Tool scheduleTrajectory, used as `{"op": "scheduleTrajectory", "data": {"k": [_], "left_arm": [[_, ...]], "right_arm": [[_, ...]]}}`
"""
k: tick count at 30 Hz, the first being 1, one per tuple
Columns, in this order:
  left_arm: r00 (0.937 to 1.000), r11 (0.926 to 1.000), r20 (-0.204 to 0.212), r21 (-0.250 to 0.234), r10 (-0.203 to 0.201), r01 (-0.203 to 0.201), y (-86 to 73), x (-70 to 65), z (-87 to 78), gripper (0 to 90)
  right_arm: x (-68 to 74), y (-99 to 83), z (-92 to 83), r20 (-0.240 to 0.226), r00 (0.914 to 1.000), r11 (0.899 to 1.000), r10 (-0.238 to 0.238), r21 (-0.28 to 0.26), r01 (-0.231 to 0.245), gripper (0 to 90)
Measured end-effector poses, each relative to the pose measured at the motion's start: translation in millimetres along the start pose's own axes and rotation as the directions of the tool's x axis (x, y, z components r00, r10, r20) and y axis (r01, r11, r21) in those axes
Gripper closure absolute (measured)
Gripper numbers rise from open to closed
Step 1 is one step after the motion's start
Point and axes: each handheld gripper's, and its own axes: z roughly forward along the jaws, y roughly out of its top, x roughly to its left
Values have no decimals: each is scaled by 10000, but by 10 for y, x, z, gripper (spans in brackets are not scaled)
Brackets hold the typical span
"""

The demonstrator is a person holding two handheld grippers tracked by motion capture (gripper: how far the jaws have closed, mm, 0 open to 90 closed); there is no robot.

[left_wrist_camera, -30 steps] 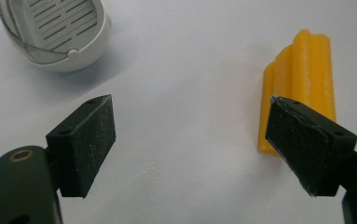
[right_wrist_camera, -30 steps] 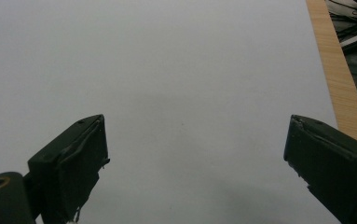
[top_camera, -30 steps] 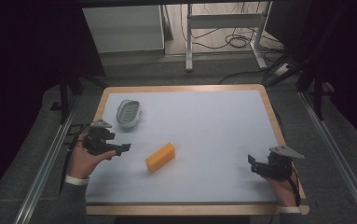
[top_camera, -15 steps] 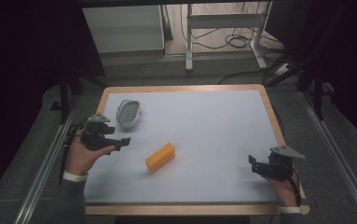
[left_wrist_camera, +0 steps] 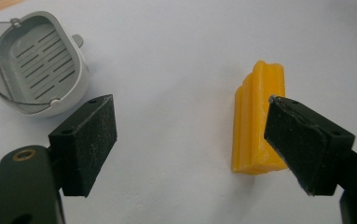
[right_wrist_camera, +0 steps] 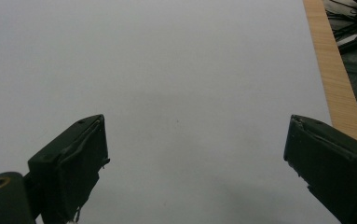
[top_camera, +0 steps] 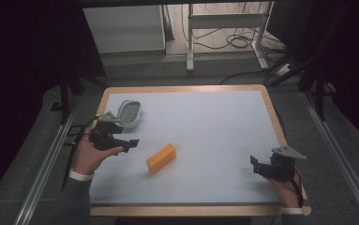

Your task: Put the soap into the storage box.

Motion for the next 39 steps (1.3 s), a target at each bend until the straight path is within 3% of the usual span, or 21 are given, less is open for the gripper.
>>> {"op": "scheduleTrajectory", "data": {"k": [28, 39], "left_arm": [[9971, 9943, 370, 815, 663, -691, 157, -211, 328, 163], [9955, 9945, 381, 562, 862, -883, 188, -295, 399, 181]], "right_arm": [[-16, -13, 9, 64, 10000, 10000, -44, 85, 44, 61], [-17, -17, 13, 78, 10000, 9999, -45, 116, 44, 61]]}}
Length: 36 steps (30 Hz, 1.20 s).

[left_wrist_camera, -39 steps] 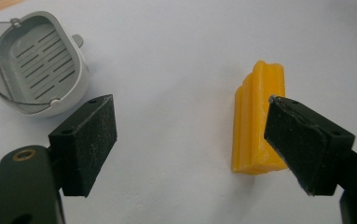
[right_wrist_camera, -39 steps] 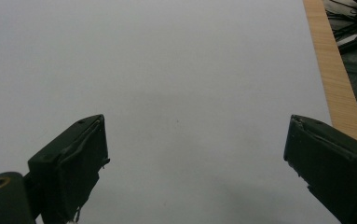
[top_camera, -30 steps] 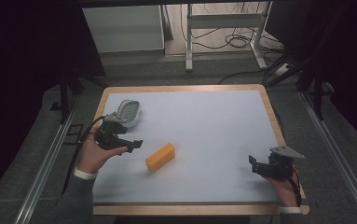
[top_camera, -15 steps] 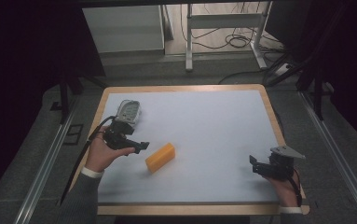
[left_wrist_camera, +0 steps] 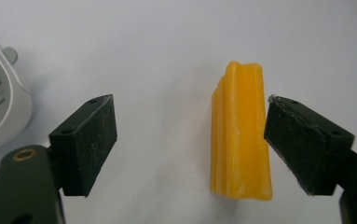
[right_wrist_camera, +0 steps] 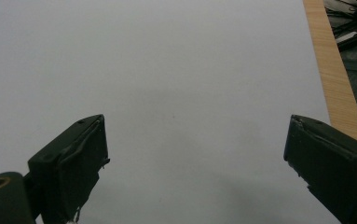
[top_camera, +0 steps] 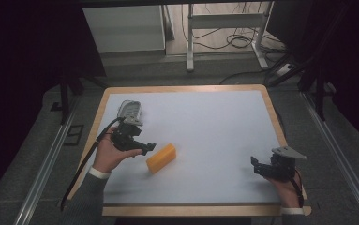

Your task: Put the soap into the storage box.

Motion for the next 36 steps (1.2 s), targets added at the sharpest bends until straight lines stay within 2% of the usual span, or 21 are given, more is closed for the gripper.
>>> {"op": "scheduleTrajectory", "data": {"k": [5, 12, 14, 26, 36], "left_arm": [[9999, 9998, 46, 152, 111, -112, 25, -39, 60, 184], [9998, 9994, 176, 323, 70, -76, 37, -80, 156, 203], [9996, 9983, 247, 552, 145, -159, 48, -104, 220, 213], [9992, 9954, 354, 931, 198, -231, 43, -155, 342, 226], [9984, 9903, 507, 1345, 269, -335, 22, -250, 462, 216]], "right_arm": [[0, -2, 3, 14, 10000, 10000, 2, 20, -2, 61], [-4, -3, 4, 46, 10000, 10000, -53, 49, 53, 61], [-4, -3, 4, 67, 10000, 10000, -40, 39, 40, 61], [-3, -7, 9, 74, 9999, 9999, -74, 72, 74, 61], [2, -12, 16, 87, 9999, 9999, -97, 110, 96, 61]]}}
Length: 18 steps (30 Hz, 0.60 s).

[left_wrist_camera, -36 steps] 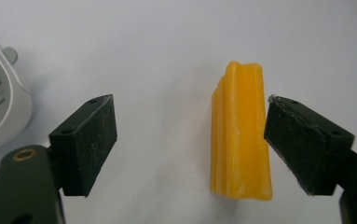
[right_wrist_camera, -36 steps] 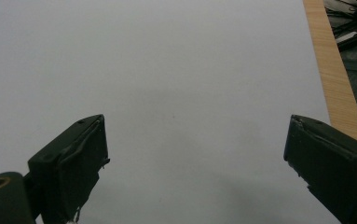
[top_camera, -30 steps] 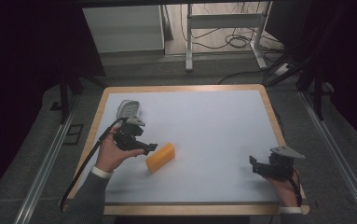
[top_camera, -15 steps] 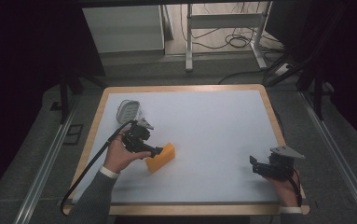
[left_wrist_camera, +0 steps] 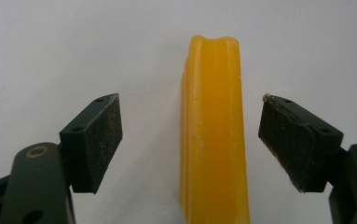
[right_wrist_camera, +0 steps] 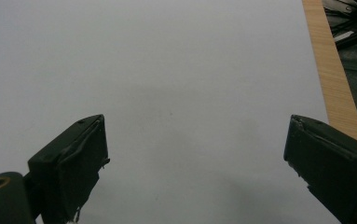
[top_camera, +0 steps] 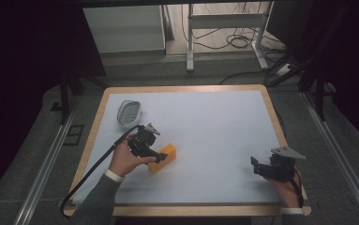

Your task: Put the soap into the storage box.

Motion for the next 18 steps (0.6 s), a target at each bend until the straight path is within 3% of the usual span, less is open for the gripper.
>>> {"op": "scheduleTrajectory", "data": {"k": [18], "left_arm": [[10000, 9979, 59, 651, -31, 27, 2, -53, 234, 225]], "right_arm": [[3, -7, 10, 10, 10000, 9999, -66, 80, 66, 61]]}}
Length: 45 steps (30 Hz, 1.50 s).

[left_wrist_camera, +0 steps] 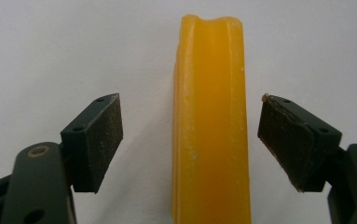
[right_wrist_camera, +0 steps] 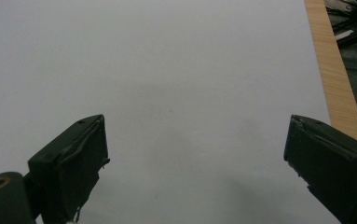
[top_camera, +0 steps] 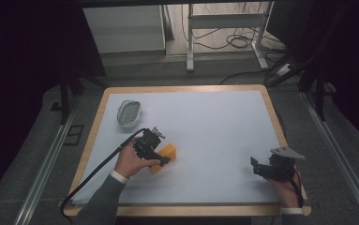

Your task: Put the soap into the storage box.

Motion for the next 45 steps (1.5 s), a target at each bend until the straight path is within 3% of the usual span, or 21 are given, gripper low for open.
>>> {"op": "scheduleTrajectory", "data": {"k": [16, 19, 21, 34, 45], "left_arm": [[9998, 9973, 107, 715, -164, 155, 3, -2, 170, 432], [9996, 9979, 257, 641, -115, 99, 3, -12, 168, 529], [9999, 9988, 137, 479, -106, 100, 1, -24, 160, 590], [9994, 9985, 343, 547, -57, 38, -6, 14, 134, 603], [9970, 9991, 688, 241, -360, 344, -52, 145, 12, 605]], "right_arm": [[-4, -9, 10, 131, 9999, 10000, -63, 47, 62, 61], [-8, -6, 2, 134, 9999, 10000, -21, 20, 21, 61], [-12, -5, -2, 156, 9999, 10000, -37, -2, 37, 61], [-26, -1, -16, 240, 9997, 9999, 58, -88, -55, 65], [-33, 2, -24, 258, 9996, 9998, 119, -143, -115, 66]]}}
